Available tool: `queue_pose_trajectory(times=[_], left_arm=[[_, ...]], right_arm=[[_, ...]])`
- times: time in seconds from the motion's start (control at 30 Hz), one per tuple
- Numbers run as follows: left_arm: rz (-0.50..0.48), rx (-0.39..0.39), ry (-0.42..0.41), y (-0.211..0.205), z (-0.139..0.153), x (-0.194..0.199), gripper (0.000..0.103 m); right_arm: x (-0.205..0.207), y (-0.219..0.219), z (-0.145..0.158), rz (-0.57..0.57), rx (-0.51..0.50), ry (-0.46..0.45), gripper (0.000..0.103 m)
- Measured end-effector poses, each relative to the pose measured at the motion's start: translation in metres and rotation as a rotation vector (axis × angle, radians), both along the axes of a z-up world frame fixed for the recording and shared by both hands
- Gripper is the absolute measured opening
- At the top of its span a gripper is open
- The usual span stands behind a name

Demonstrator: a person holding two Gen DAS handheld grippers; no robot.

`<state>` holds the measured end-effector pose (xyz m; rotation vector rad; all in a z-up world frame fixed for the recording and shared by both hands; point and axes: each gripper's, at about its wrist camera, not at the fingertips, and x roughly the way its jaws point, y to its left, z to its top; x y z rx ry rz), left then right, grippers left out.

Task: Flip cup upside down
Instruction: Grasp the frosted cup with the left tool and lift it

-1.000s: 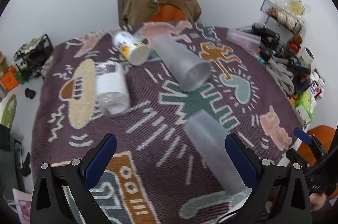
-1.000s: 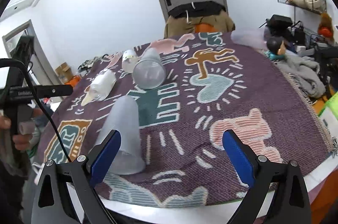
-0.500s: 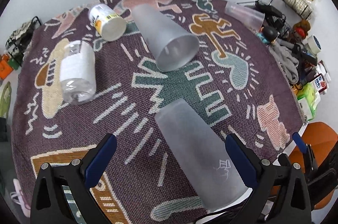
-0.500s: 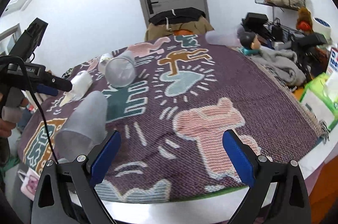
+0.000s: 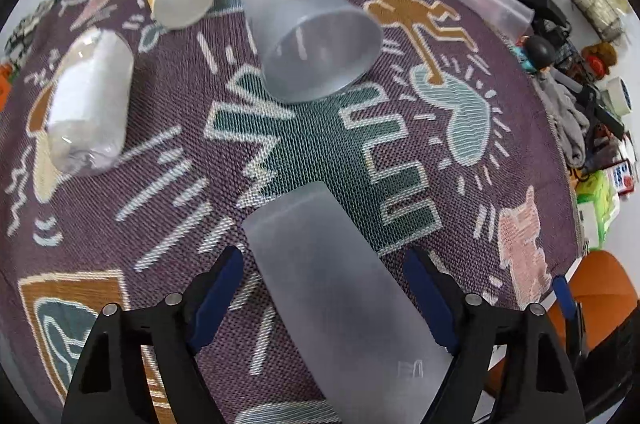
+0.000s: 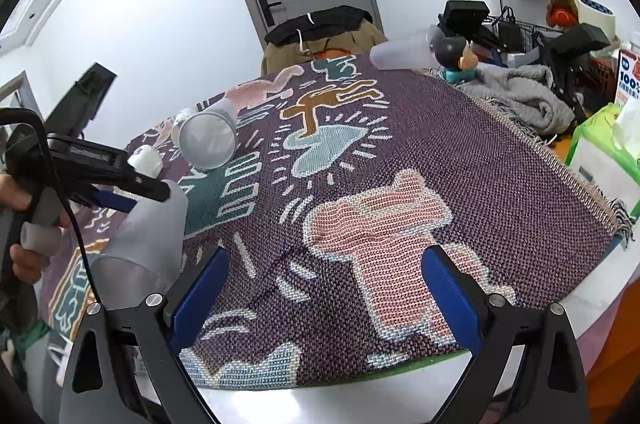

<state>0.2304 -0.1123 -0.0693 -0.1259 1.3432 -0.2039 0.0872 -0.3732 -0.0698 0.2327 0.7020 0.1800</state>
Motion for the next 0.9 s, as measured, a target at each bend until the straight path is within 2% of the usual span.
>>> queue_pose_trajectory(times=[0.13, 0.23, 0.33, 0.47, 0.8, 0.9], left_arm=[[0.050, -0.010, 0.034, 0.002, -0.010, 0.008, 0.082], [0.072, -0.015, 0.053, 0.004, -0.017, 0.013, 0.073], [0.079, -0.022, 0.063, 0.004, -0.020, 0.015, 0.072], [0.059, 0.006, 0.046, 0.000, -0.017, 0.017, 0.066], [0.005, 0.010, -0.141, 0.005, 0.029, 0.002, 0.061], [-0.034, 0.048, -0.244, 0.002, 0.047, -0.011, 0.061]], right_arm=[[0.001, -0.003, -0.002, -0.004, 0.013, 0.009, 0.097], [0.002, -0.005, -0.004, -0.009, 0.024, 0.016, 0.097], [0.004, -0.006, -0.006, -0.005, 0.044, 0.033, 0.097], [0.004, -0.007, -0.007, -0.002, 0.058, 0.042, 0.097], [0.004, -0.005, -0.007, 0.000, 0.049, 0.044, 0.097], [0.003, -0.002, -0.007, 0.007, 0.041, 0.041, 0.097]])
